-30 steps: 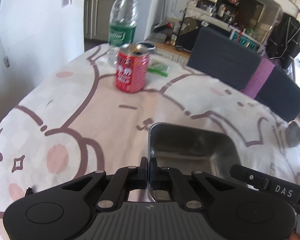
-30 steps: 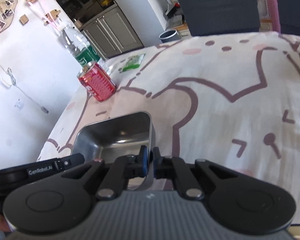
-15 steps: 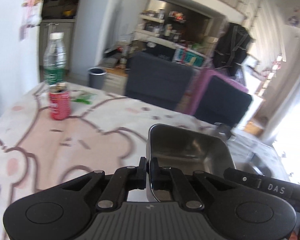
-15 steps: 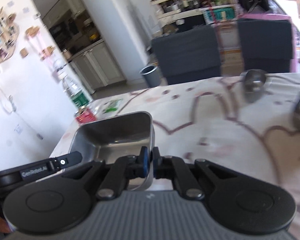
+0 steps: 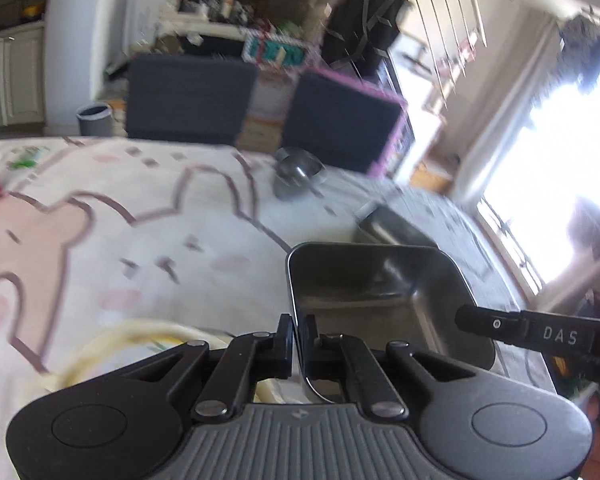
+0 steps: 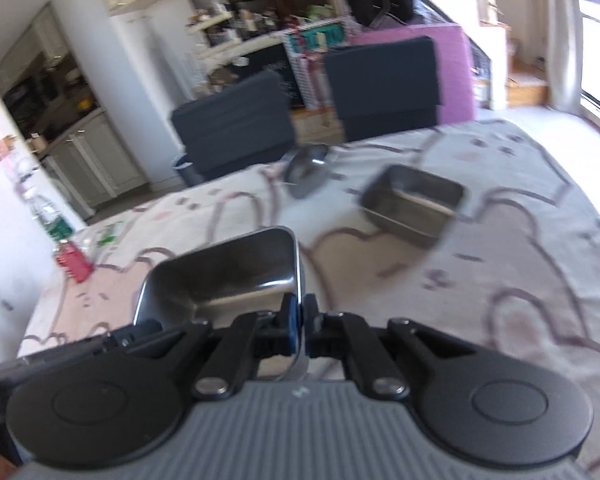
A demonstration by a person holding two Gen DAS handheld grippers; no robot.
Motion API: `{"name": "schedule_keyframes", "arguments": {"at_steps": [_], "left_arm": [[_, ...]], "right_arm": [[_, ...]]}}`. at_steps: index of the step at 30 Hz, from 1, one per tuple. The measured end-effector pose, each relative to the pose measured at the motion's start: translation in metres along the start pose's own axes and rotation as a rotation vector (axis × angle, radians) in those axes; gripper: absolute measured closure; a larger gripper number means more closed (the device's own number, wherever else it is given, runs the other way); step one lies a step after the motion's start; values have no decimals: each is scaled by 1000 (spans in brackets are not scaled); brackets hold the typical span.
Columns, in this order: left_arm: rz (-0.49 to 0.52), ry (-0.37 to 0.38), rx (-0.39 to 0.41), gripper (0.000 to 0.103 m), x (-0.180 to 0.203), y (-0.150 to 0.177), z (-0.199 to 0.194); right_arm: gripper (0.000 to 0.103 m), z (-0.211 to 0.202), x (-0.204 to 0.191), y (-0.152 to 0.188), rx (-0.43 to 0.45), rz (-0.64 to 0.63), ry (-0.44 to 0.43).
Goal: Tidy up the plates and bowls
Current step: 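Lift the steel tray and carry it beside the stacked dishes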
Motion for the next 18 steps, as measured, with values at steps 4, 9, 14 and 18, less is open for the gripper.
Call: {"name": "schedule_keyframes", "arguments": {"at_steps": [4,9,14,18], "left_arm": [[48,34,-80,98,29,11,26],[157,68,-182,95,59,26,53],[234,80,-244,94,78,40,68],[237,92,-265,94,83,43,78]], "right_arm": [[99,3,34,2,-39,19,93],[99,16,75,7,-108,52,180],[99,32,98,15,-163,54,243],[99,37,111,17,-192,53,265]]}}
Point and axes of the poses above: each gripper's, at about its wrist camera, not at the fingertips, and z roughly the way its jaws point, x to its right, y to its underside, the point moved 5 cm from there along z, roughly the way its jaws point, and after that the axes turned 13 degrees about z, right-handed, at the moved point
